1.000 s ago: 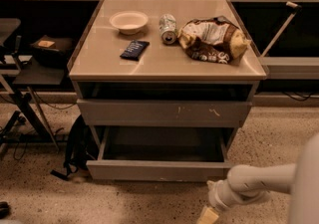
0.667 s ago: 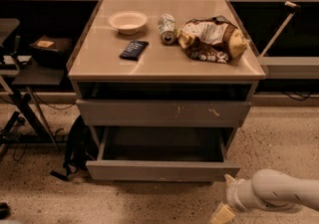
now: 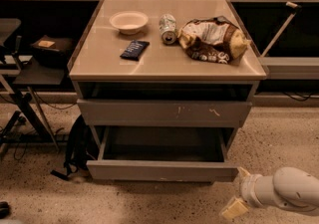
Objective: Close middle drawer
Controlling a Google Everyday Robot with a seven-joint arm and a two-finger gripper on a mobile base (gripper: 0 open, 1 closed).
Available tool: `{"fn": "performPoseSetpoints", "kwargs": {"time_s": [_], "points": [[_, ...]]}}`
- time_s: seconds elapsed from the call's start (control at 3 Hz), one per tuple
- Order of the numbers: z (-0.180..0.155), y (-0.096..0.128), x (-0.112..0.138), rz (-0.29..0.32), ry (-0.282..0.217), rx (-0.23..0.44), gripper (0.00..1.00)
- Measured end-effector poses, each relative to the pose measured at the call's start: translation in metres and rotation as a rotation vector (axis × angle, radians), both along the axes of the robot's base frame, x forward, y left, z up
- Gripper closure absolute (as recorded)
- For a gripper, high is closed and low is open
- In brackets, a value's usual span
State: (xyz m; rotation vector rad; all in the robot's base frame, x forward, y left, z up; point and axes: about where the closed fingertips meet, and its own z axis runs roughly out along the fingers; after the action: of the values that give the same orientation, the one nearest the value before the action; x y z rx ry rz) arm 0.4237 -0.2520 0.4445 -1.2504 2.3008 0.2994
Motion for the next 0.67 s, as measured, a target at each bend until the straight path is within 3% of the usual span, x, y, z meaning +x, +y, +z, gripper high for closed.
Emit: {"fn": "performPoseSetpoints", "kwargs": {"time_s": [0.33, 0.67], "points": [[-0.024, 0.018, -0.013, 0.044, 0.04, 0.012, 0.0], [-0.04, 0.046, -0.006, 0.124, 0.069, -0.001, 0.0]]}}
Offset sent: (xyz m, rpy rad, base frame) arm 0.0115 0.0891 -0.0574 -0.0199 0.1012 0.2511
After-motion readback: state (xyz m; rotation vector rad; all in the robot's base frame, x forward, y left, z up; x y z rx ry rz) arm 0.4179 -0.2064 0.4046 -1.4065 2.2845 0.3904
